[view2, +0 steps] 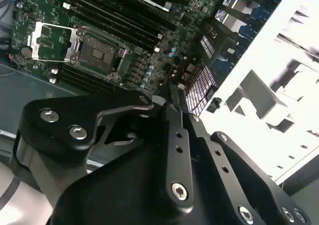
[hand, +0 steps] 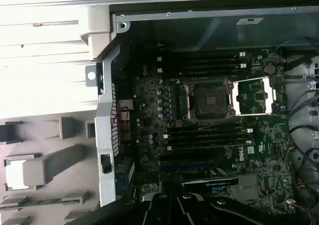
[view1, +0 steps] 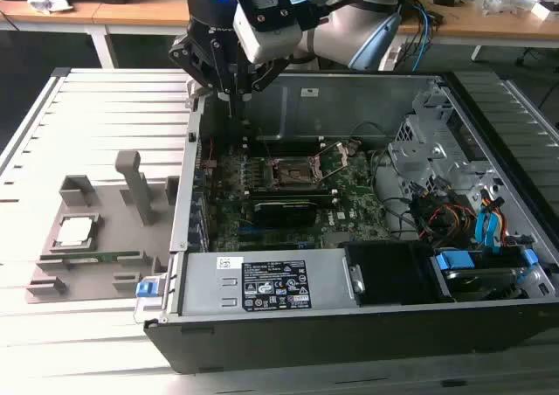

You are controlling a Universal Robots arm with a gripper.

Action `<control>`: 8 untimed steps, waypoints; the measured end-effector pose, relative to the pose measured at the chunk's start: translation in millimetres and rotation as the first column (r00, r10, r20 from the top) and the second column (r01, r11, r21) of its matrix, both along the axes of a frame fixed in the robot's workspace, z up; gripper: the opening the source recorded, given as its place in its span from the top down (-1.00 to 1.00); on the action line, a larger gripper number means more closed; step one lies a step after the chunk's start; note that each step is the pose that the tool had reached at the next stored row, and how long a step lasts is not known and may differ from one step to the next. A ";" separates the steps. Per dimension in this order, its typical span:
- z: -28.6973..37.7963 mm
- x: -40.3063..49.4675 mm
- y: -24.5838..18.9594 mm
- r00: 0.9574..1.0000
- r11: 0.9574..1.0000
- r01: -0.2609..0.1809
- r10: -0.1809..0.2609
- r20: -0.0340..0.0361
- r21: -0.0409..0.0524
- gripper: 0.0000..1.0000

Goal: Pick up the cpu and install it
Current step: 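Reach for the cpu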

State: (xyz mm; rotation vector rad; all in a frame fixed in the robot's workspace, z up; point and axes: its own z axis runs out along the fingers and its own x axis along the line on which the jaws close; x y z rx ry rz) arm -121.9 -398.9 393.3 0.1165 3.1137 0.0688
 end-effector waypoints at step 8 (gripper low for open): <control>0.0 -27.8 0.0 1.000 1.000 0.000 0.000 0.000 0.000 0.79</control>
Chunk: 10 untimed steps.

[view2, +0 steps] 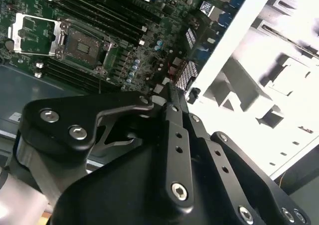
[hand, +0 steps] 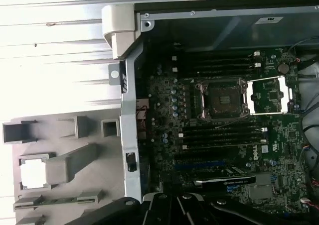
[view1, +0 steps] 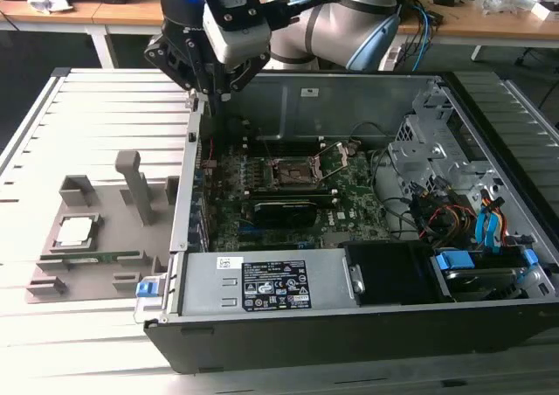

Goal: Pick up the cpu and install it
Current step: 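Reach for the cpu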

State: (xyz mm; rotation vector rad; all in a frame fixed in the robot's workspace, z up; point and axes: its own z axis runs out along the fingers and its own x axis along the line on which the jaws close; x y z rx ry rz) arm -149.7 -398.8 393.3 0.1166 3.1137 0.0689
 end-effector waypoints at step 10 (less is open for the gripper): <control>-0.1 -33.1 0.0 1.000 1.000 0.000 0.000 0.000 0.000 0.79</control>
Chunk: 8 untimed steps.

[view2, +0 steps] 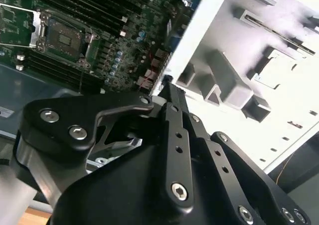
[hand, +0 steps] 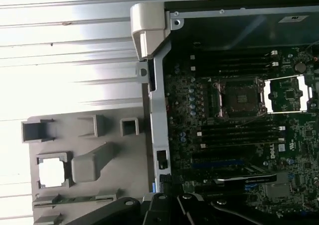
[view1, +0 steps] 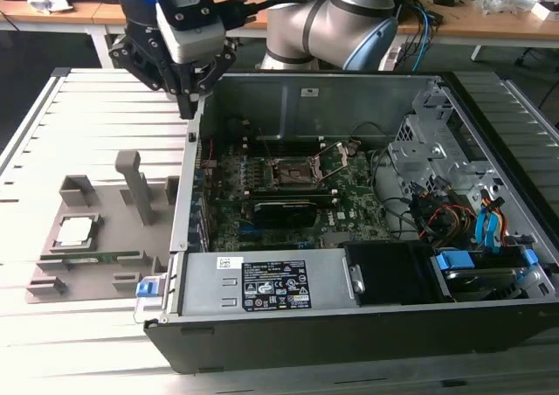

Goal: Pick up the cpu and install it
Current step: 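Reach for the cpu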

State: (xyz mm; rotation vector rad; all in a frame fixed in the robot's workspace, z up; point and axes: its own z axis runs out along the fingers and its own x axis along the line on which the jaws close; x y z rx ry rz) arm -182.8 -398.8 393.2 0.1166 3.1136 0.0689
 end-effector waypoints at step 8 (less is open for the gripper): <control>-0.2 -24.8 0.0 1.000 1.000 0.000 0.000 0.000 0.000 0.79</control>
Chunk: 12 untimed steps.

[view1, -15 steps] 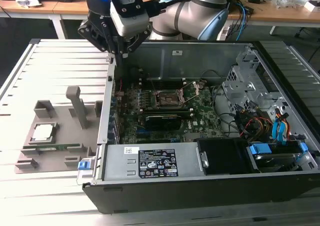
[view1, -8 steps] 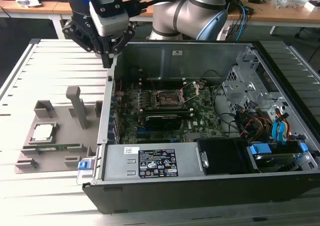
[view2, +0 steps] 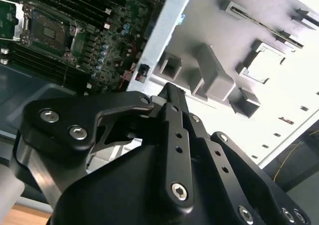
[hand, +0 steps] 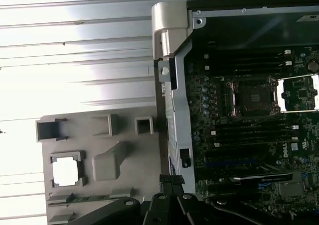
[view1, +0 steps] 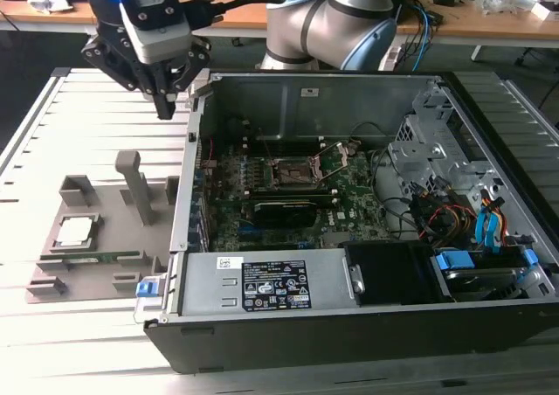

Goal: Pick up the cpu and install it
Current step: 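Reach for the cpu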

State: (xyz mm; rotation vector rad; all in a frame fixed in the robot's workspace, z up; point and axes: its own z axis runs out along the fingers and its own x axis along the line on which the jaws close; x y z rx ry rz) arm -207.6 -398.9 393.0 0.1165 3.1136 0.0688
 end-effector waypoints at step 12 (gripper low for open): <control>-0.5 -41.5 0.0 1.000 1.000 0.000 0.000 0.000 0.000 0.79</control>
